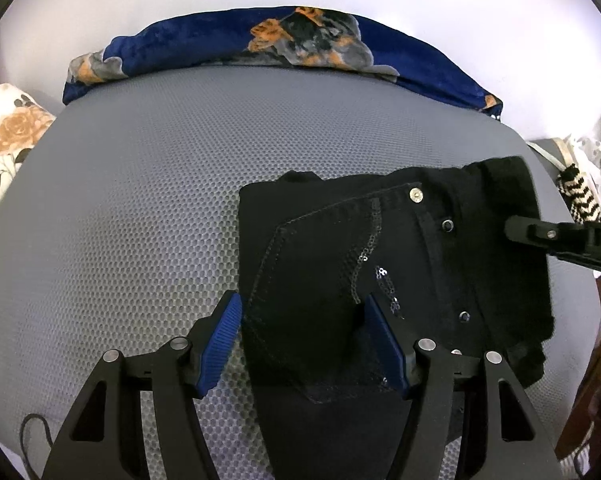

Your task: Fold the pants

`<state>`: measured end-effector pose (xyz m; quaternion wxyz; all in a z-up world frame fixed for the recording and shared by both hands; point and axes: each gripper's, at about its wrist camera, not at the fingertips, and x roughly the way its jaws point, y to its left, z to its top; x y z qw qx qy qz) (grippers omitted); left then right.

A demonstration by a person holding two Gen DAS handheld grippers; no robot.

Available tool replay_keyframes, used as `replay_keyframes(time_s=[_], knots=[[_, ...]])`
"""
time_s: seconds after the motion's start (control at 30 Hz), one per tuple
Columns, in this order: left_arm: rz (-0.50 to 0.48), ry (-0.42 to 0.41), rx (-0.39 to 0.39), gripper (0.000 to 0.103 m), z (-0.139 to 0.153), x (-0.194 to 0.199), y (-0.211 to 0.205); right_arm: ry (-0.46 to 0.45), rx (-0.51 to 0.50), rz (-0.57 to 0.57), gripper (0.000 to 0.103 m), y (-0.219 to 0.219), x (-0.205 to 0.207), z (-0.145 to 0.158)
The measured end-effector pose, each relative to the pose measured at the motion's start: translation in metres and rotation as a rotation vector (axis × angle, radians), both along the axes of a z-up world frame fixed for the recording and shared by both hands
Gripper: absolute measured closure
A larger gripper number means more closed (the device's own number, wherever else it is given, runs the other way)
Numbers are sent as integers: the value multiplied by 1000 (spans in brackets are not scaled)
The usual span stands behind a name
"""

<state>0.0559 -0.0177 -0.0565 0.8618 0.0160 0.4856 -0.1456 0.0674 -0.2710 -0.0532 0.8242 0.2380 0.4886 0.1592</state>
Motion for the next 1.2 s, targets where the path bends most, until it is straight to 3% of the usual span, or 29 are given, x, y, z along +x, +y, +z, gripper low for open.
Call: replay_keyframes(time_s=[0.33, 0.53, 0.67, 0.8, 0.9, 1.2], knots=[[-31, -24, -2, 39, 9, 3, -7, -30, -4, -112, 92, -25, -24, 24], [-63, -26, -12, 39, 10, 3, -13, 16, 17, -233, 92, -58, -37, -2], [-108, -31, -19, 39, 9, 1, -23, 74, -41, -271, 92, -66, -34, -34], [-180, 15, -7, 39, -7, 5, -37, 107, -20, -281, 84, -71, -27, -48], [-208, 54, 28, 39, -26, 9, -44, 113, -31, -273, 71, -73, -29, -45], [-268, 73, -9, 38, -21, -4, -38, 109, 18, -256, 71, -78, -73, -30]])
